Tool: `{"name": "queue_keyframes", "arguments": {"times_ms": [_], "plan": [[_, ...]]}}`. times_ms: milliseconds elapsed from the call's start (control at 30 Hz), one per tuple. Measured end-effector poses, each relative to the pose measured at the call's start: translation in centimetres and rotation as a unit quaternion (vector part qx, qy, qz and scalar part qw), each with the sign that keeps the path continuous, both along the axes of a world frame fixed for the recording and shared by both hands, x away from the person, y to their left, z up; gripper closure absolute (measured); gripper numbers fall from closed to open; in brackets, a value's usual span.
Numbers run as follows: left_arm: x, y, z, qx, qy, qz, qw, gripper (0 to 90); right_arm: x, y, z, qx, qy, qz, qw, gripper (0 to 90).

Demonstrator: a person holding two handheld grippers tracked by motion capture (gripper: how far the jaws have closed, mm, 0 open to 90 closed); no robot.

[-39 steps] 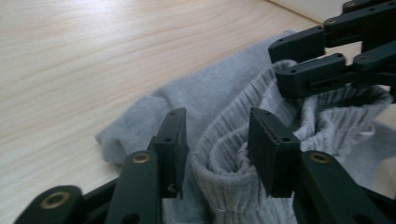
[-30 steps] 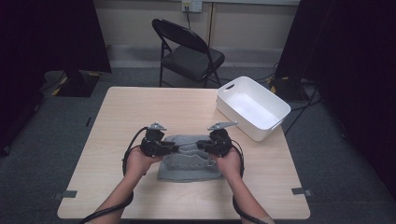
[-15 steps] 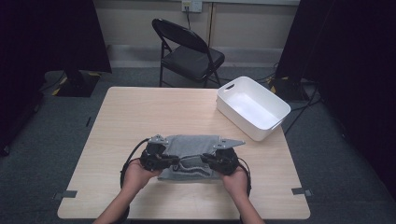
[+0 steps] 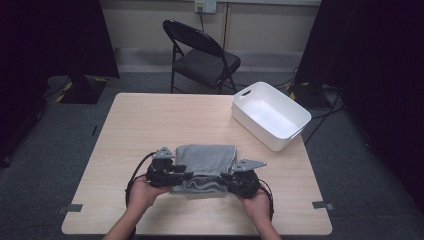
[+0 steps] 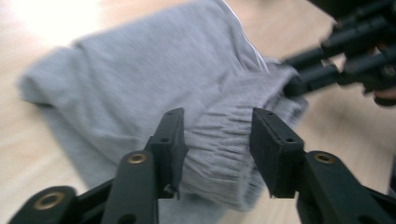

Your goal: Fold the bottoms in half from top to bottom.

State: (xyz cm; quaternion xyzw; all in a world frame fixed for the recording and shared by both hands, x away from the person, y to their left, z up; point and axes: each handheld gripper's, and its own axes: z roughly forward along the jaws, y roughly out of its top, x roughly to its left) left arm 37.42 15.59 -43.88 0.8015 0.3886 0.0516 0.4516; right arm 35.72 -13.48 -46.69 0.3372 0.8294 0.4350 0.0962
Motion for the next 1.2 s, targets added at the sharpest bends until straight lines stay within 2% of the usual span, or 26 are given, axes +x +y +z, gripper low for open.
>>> {"name": "queue_keyframes", "arguments": {"times_ms": [33,100,233,267,300,333,367,400,500,533,633,700,733,833,867,900,967,1000,1033,1067,1100,1133,1167,1200], "plan": [[0.2,0.2,0.1,-0.003,0.002,0.005,1.0,52.4,-0.1,0.0,0.0,-0.001,0.0,0.001,1.0,76.9],[0.7,0.2,-0.1,0.005,0.003,0.013,0.9999,50.3,-0.2,-0.1,-0.1,-0.003,0.0,0.005,1.0,75.8],[1.2,0.0,-0.7,0.008,0.01,0.017,0.9998,51.1,-0.3,-0.3,-0.4,-0.005,0.008,0.009,0.9999,75.8],[1.3,-0.1,-1.0,0.01,0.015,0.013,0.9998,51.1,-0.4,-0.5,-0.5,-0.004,0.01,0.012,0.9999,75.7],[1.2,-0.6,-1.6,0.018,0.028,0.007,0.9994,51.9,-0.6,-0.8,-0.6,-0.005,0.011,0.009,0.9999,73.0],[0.9,-0.9,-2.0,0.029,0.031,-0.004,0.9991,55.7,-0.6,-1.0,-0.5,-0.002,0.013,0.006,0.9999,71.5],[0.9,-0.9,-2.0,0.029,0.031,-0.004,0.9991,56.9,-0.6,-1.0,-0.5,-0.002,0.013,0.006,0.9999,71.5],[0.6,-1.1,-2.3,0.039,0.024,-0.011,0.9989,56.5,-0.7,-1.4,-0.3,0.004,0.012,-0.002,0.9999,67.8],[-0.1,-1.1,-2.5,0.042,0.02,-0.024,0.9986,58.8,-0.5,-1.9,0.1,0.007,0.007,-0.007,0.9999,64.4],[-0.4,-1.2,-2.4,0.048,0.019,-0.034,0.9981,59.4,-0.3,-2.5,0.9,0.01,-0.003,-0.025,0.9996,60.9],[-0.7,-1.3,-2.3,0.059,0.01,-0.043,0.9973,58.5,0.5,-3.0,2.1,0.033,-0.006,-0.048,0.9983,56.7],[-0.7,-1.4,-2.3,0.062,0.008,-0.044,0.9971,58.4,0.7,-2.9,2.4,0.036,-0.006,-0.048,0.9982,56.8],[-0.8,-1.5,-2.5,0.057,0.013,-0.045,0.9973,58.2,1.2,-2.2,2.6,0.033,-0.006,-0.042,0.9985,56.3],[-0.9,-1.4,-2.8,0.055,0.013,-0.045,0.9974,58.1,1.5,-0.4,2.1,0.022,0.003,-0.022,0.9995,56.8],[-0.9,-1.4,-2.8,0.055,0.013,-0.045,0.9974,58.0,1.5,-0.4,2.1,0.022,0.003,-0.022,0.9995,56.8],[-0.9,-1.3,-2.9,0.057,0.012,-0.049,0.9971,58.0,1.6,0.5,1.1,0.012,0.01,-0.013,0.9998,55.2],[-1.1,-1.3,-2.9,0.059,0.01,-0.051,0.9969,58.2,1.4,0.8,0.0,0.003,0.019,-0.007,0.9998,57.7],[-1.1,-1.3,-2.9,0.059,0.01,-0.051,0.9969,58.0,1.4,0.8,0.0,0.003,0.019,-0.007,0.9998,57.7],[-1.2,-1.4,-2.9,0.061,0.004,-0.055,0.9966,57.4,1.0,0.8,-0.9,-0.017,0.023,0.001,0.9996,59.9],[-1.2,-1.4,-2.9,0.061,0.004,-0.055,0.9966,56.2,1.0,0.8,-0.9,-0.017,0.023,0.001,0.9996,59.9],[-1.2,-1.4,-2.9,0.061,0.002,-0.052,0.9968,53.2,0.7,0.3,-1.5,-0.002,0.025,-0.006,0.9997,60.8],[-1.2,-1.4,-2.8,0.064,0.001,-0.047,0.9969,53.2,0.7,0.3,-1.5,-0.002,0.025,-0.006,0.9997,60.8],[-1.2,-1.3,-2.7,0.062,-0.002,-0.042,0.9972,47.4,0.5,0.1,-1.6,-0.001,0.026,-0.007,0.9996,63.3],[-1.0,-0.8,-2.3,0.059,-0.013,-0.024,0.9979,47.8,0.4,0.0,-1.5,-0.003,0.024,-0.008,0.9997,63.4]]}}
